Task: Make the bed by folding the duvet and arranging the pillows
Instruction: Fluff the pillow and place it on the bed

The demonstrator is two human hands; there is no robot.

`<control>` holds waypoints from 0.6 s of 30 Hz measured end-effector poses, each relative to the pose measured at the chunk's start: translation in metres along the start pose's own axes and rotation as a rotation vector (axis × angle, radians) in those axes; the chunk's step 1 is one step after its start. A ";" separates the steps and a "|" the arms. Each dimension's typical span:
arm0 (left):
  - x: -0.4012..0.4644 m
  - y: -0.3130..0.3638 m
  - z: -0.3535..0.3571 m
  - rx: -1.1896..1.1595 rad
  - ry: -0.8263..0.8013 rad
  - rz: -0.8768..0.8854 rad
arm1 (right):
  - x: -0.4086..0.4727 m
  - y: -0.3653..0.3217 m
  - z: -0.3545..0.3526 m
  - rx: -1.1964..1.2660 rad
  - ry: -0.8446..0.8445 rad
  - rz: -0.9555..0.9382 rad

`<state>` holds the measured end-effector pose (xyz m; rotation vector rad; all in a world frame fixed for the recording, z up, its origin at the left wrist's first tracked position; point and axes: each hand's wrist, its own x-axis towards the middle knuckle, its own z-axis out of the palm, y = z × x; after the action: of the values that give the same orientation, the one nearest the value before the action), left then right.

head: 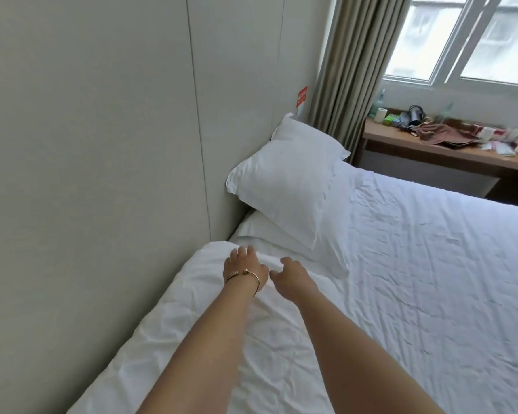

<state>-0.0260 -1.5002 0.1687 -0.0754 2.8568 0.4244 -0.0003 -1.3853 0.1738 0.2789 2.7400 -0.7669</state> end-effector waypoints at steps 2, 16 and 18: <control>0.043 0.002 -0.010 -0.004 0.000 0.019 | 0.040 -0.004 -0.003 -0.005 -0.002 0.006; 0.276 0.008 0.078 -0.198 0.087 -0.013 | 0.291 0.027 0.011 0.023 0.198 0.124; 0.287 0.006 0.099 -0.208 0.117 -0.017 | 0.318 0.032 0.012 0.080 0.241 0.133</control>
<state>-0.2800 -1.4695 0.0054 -0.1678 2.9134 0.7349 -0.2893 -1.3305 0.0475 0.6011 2.8791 -0.8569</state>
